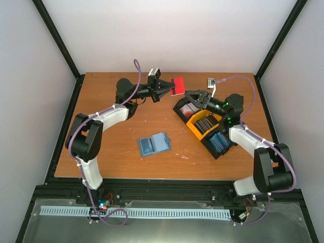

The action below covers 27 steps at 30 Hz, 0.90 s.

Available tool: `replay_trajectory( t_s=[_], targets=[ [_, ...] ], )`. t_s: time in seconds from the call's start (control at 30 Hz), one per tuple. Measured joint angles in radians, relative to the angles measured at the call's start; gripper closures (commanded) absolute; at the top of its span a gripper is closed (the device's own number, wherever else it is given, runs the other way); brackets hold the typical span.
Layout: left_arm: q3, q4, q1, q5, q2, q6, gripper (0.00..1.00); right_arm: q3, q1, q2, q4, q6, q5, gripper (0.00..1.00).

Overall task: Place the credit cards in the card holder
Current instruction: Pick up the credit card from the storage box.

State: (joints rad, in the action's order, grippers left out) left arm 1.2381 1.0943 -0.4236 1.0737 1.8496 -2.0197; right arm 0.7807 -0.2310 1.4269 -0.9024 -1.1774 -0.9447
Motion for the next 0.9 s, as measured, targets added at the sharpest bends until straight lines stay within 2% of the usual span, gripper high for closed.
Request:
replay_trajectory(
  t_s=[0.9],
  targets=[
    [-0.002,-0.128,0.001,0.003,-0.007,0.127,0.99,0.031,-0.021,-0.039,0.038,0.015,-0.013,0.58]
  ],
)
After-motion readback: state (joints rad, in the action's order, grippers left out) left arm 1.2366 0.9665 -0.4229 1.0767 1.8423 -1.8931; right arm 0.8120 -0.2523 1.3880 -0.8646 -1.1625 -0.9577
